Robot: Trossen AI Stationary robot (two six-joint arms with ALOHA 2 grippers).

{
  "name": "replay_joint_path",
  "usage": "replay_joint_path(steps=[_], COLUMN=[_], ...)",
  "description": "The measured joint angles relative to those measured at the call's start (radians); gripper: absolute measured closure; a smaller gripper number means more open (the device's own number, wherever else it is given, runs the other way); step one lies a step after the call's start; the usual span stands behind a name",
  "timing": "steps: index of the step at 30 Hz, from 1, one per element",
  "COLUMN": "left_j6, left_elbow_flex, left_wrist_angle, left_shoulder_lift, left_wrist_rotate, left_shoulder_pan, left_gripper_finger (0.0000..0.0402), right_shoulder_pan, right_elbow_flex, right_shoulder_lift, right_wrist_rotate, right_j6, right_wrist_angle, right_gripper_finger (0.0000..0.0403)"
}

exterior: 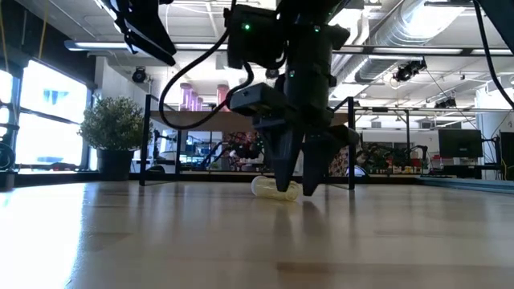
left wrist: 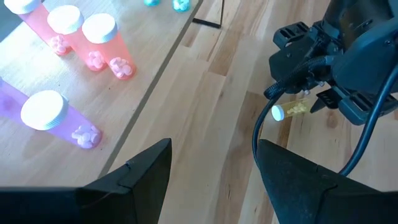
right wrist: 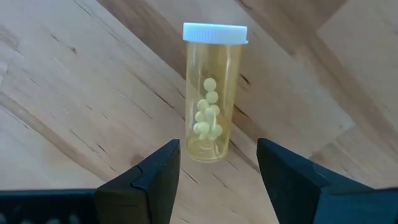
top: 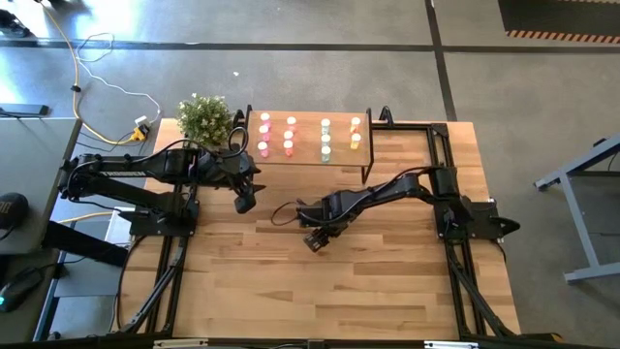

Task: Pick and place medicine bottles onto shelf by color
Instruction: Put the yellow pill bottle on the shelf aligned with the other yellow pill bottles

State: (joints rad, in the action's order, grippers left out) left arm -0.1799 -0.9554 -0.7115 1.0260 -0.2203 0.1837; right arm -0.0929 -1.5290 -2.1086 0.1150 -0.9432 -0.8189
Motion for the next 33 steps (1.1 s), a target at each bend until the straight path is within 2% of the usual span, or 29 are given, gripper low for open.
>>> replay_joint_path(steps=[10, 15, 20, 33], left_j6=[0.0, 0.0, 0.0, 0.0], left_elbow_flex=[0.0, 0.0, 0.0, 0.0], left_wrist_angle=[0.0, 0.0, 0.0, 0.002], left_shoulder_lift=[0.0, 0.0, 0.0, 0.0], left_wrist_rotate=[0.0, 0.0, 0.0, 0.0], left_shoulder_pan=[0.0, 0.0, 0.0, 0.0], left_gripper_finger=[0.0174, 0.0174, 0.0174, 0.0174], right_shoulder_pan=[0.001, 0.0, 0.004, 0.077], right_elbow_flex=[0.007, 0.007, 0.007, 0.005], right_shoulder_lift=[0.0, 0.0, 0.0, 0.0], right_wrist_rotate=[-0.011, -0.018, -0.042, -0.043], right_j6=[0.001, 0.009, 0.022, 0.091], right_wrist_angle=[0.032, 0.033, 0.044, 0.111], right_gripper_finger=[0.0244, 0.0253, 0.0245, 0.019])
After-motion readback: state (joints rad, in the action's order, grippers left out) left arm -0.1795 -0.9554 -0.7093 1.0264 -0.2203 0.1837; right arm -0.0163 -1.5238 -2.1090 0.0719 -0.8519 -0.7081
